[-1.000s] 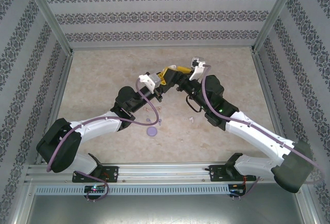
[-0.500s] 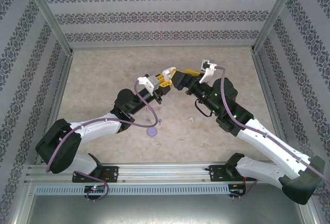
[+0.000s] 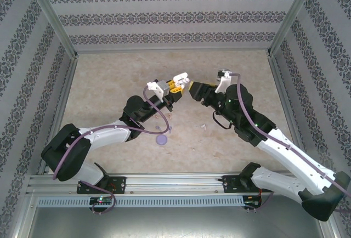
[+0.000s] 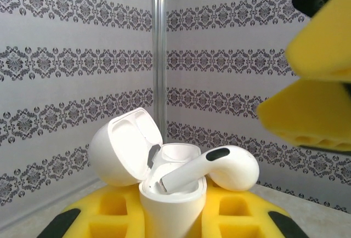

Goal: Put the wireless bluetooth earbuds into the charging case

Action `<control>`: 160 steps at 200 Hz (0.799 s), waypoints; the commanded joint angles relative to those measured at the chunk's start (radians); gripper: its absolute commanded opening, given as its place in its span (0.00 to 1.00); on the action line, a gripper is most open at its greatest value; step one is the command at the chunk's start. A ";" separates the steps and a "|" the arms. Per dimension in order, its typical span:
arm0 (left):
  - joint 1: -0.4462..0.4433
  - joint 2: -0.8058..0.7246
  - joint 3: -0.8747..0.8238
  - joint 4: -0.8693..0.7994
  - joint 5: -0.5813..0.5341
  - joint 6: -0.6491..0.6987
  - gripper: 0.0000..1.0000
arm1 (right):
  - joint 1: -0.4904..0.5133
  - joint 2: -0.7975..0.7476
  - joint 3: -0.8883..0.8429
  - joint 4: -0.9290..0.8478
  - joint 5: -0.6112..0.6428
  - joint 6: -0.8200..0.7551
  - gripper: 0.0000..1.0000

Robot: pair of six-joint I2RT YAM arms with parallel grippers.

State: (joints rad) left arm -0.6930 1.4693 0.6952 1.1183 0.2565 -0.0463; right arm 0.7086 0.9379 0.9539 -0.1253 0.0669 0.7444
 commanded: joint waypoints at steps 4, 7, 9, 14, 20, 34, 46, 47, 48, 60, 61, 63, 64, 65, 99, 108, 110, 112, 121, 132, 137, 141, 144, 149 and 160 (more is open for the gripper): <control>-0.011 0.000 -0.011 0.087 -0.008 -0.015 0.00 | -0.009 -0.037 0.022 -0.093 0.015 0.025 0.23; -0.011 0.001 -0.010 0.087 -0.007 -0.015 0.00 | -0.009 -0.037 0.022 -0.098 0.016 0.026 0.18; -0.011 0.001 -0.011 0.087 -0.007 -0.015 0.00 | -0.008 -0.037 0.021 -0.100 0.015 0.026 0.15; -0.011 0.000 -0.010 0.087 -0.008 -0.014 0.00 | -0.009 -0.036 0.019 -0.102 0.010 0.028 0.08; -0.011 0.001 -0.008 0.087 -0.006 -0.014 0.00 | -0.009 -0.034 0.015 -0.102 0.007 0.035 0.01; -0.011 0.001 -0.005 0.083 -0.005 -0.014 0.00 | -0.009 -0.022 0.014 -0.099 -0.003 0.045 0.00; -0.011 0.003 -0.002 0.081 -0.002 -0.015 0.00 | -0.006 -0.005 0.016 -0.088 -0.011 0.053 0.00; -0.011 0.004 -0.002 0.081 -0.001 -0.016 0.00 | -0.006 -0.003 0.017 -0.086 -0.012 0.054 0.00; -0.011 0.004 -0.003 0.081 -0.001 -0.015 0.00 | -0.006 -0.002 0.017 -0.085 -0.014 0.054 0.00; -0.011 0.005 0.000 0.080 0.000 -0.015 0.00 | -0.002 0.018 0.025 -0.076 -0.023 0.056 0.00; -0.011 0.005 0.001 0.080 0.001 -0.015 0.00 | -0.002 0.020 0.027 -0.076 -0.023 0.057 0.00; -0.011 0.006 0.000 0.080 0.000 -0.015 0.00 | 0.000 0.021 0.028 -0.076 -0.023 0.057 0.00; -0.010 0.005 0.000 0.080 0.001 -0.015 0.00 | 0.001 0.023 0.029 -0.076 -0.022 0.057 0.00; -0.011 0.005 0.001 0.080 0.001 -0.015 0.00 | 0.001 0.026 0.031 -0.076 -0.022 0.057 0.00; -0.010 0.007 0.002 0.078 0.000 -0.013 0.00 | 0.024 0.080 0.061 -0.062 -0.030 0.056 0.00; -0.011 0.007 0.001 0.079 0.000 -0.015 0.00 | 0.029 0.088 0.068 -0.060 -0.030 0.055 0.00; -0.011 0.009 0.002 0.078 0.000 -0.015 0.00 | 0.030 0.090 0.069 -0.059 -0.030 0.055 0.00; -0.011 0.009 0.002 0.078 0.000 -0.014 0.00 | 0.031 0.092 0.072 -0.058 -0.030 0.054 0.00; -0.011 0.009 0.001 0.078 0.001 -0.014 0.00 | 0.035 0.102 0.077 -0.053 -0.030 0.053 0.00; -0.011 0.010 0.002 0.078 0.001 -0.014 0.00 | 0.036 0.111 0.085 -0.050 -0.032 0.055 0.00; -0.011 0.011 0.001 0.078 0.001 -0.014 0.00 | 0.038 0.116 0.088 -0.051 -0.032 0.055 0.00; -0.011 0.011 0.001 0.078 0.002 -0.014 0.00 | 0.040 0.117 0.090 -0.049 -0.033 0.054 0.00; -0.011 0.011 0.003 0.078 0.001 -0.014 0.00 | 0.041 0.121 0.091 -0.047 -0.033 0.055 0.00; -0.011 0.013 0.003 0.078 0.001 -0.013 0.00 | 0.042 0.125 0.093 -0.045 -0.034 0.055 0.00; -0.011 0.013 0.003 0.078 0.003 -0.013 0.00 | 0.045 0.133 0.101 -0.043 -0.035 0.054 0.00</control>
State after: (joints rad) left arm -0.6930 1.4765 0.6937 1.1378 0.2565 -0.0467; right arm 0.7380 1.0569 1.0130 -0.1940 0.0425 0.7902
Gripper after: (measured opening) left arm 0.185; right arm 0.060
